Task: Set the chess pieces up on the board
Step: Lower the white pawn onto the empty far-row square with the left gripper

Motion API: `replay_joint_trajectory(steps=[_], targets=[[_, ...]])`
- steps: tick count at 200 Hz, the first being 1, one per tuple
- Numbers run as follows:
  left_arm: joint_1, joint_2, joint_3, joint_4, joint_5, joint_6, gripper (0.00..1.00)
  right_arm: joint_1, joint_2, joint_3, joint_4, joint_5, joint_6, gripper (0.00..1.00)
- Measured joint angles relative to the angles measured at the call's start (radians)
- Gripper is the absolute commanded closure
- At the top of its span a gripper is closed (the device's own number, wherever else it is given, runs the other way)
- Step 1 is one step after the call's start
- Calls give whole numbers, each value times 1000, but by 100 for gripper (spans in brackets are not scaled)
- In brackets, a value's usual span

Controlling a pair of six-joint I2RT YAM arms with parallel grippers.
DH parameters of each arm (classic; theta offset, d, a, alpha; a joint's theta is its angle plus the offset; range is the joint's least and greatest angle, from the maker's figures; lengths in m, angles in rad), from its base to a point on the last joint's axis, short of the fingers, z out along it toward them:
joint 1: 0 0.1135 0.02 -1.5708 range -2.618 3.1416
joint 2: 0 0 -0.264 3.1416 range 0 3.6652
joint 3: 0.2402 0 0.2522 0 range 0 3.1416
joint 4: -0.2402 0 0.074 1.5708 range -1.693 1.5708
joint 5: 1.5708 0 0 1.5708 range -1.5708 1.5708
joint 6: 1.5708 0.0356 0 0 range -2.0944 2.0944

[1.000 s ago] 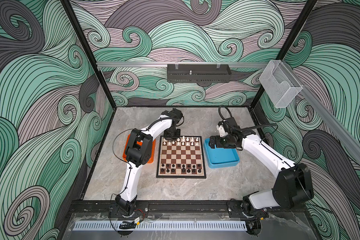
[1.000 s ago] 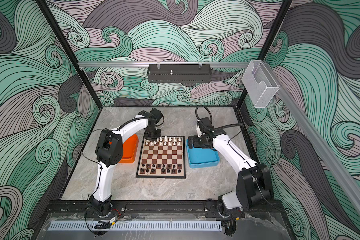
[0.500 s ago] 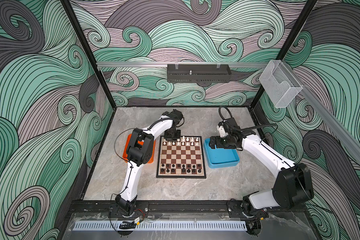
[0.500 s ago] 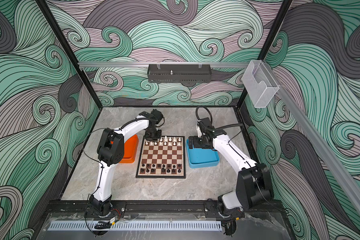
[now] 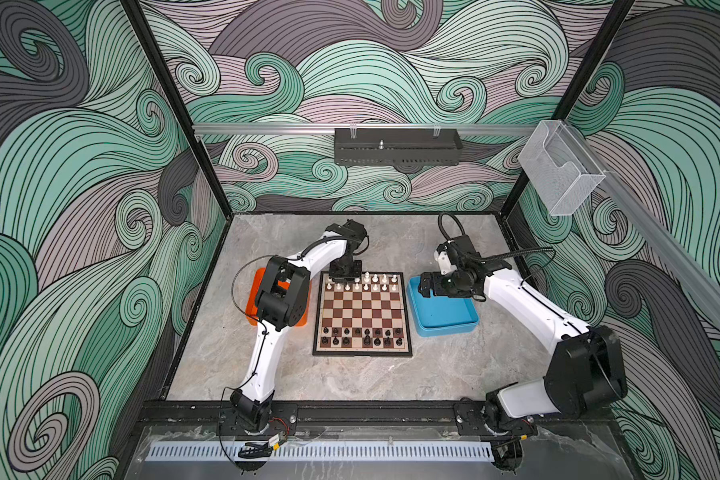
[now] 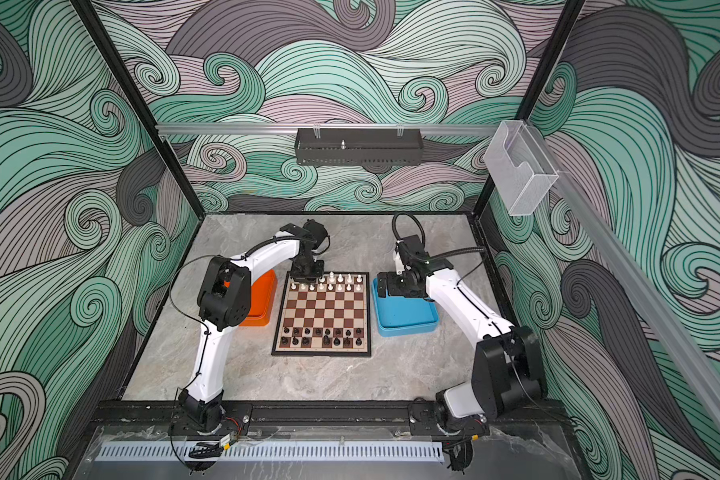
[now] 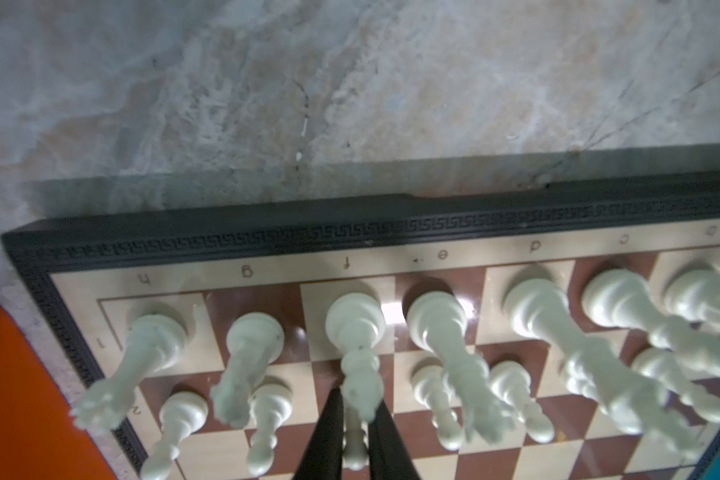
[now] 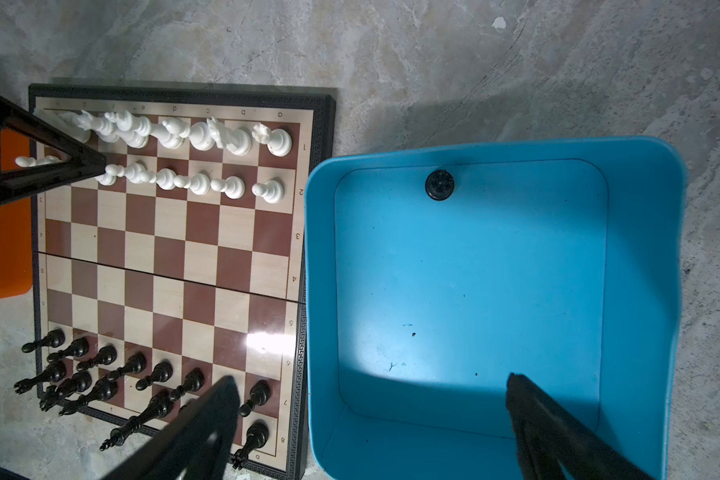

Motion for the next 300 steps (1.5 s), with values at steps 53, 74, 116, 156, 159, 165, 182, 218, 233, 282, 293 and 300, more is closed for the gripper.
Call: replay_joint_trajectory(steps=[53, 74, 116, 156, 159, 165, 182, 218, 233, 282, 293, 300], targets=[[0, 3, 1, 0, 0, 0, 84, 0, 0, 0, 0, 0, 0, 0], [0, 3, 1, 0, 0, 0, 85, 0, 2, 0, 0, 0, 0, 0], [0, 3, 2, 0, -1, -1, 87, -2, 5, 0, 0, -1, 0, 0], [0, 3, 11, 0, -3, -1, 87, -5, 5, 0, 0, -1, 0, 0], [0, 3, 13, 0, -4, -1, 87, -5, 5, 0, 0, -2, 0, 0], [0, 3, 16, 0, -4, -1, 87, -5, 5, 0, 0, -2, 0, 0], [0, 3, 19, 1, -5, -1, 86, -6, 5, 0, 0, -2, 0, 0], [0, 3, 19, 1, -8, -1, 85, -6, 5, 0, 0, -2, 0, 0], [0, 3, 19, 1, -8, -1, 84, -6, 5, 0, 0, -2, 0, 0], [0, 3, 19, 1, -8, -1, 82, -6, 5, 0, 0, -3, 0, 0], [0, 3, 19, 1, -8, -1, 81, -6, 6, 0, 0, -3, 0, 0], [0, 3, 19, 1, -8, -2, 80, -6, 5, 0, 0, -3, 0, 0]])
